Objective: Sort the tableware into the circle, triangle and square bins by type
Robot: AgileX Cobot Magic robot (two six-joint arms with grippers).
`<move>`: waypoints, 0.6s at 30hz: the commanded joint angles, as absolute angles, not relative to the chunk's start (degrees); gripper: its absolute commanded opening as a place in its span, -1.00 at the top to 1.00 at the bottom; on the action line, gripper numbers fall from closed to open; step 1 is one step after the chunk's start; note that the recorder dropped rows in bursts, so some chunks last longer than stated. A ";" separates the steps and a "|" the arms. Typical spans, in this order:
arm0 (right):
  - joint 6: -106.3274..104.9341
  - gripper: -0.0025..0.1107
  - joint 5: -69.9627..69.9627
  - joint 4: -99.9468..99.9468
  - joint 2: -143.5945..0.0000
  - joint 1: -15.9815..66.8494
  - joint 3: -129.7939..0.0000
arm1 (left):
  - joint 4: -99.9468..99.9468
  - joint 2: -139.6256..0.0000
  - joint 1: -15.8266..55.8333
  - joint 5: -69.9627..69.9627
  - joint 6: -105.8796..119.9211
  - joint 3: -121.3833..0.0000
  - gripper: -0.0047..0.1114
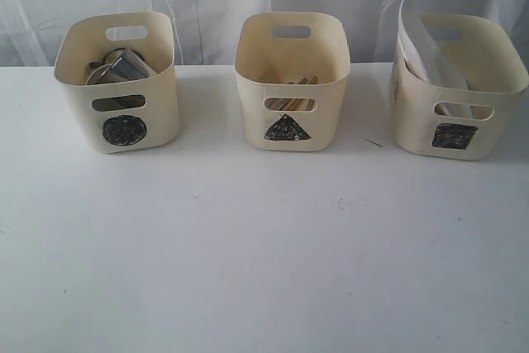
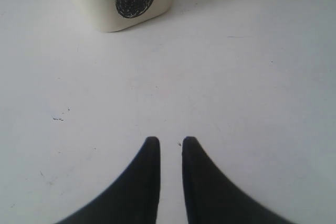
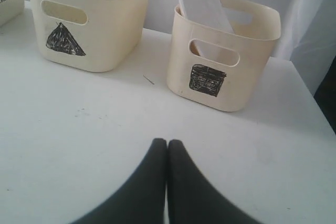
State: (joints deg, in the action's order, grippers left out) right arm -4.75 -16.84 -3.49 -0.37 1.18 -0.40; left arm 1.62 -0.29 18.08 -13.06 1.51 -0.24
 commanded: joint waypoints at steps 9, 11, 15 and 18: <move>-5.35 0.96 -16.81 -3.39 0.00 1.36 0.00 | 1.58 0.00 17.92 -13.09 1.48 0.00 0.54; -5.35 0.96 -16.81 -3.39 0.00 1.36 0.00 | 1.58 0.00 17.92 -13.09 1.48 0.00 0.54; -3.79 0.96 -16.79 -3.39 0.00 1.36 0.00 | 1.58 0.00 17.92 -13.09 1.48 0.00 0.54; -4.25 0.96 -16.79 -3.39 0.00 1.36 0.00 | 1.58 0.00 17.92 -13.09 1.48 0.00 0.54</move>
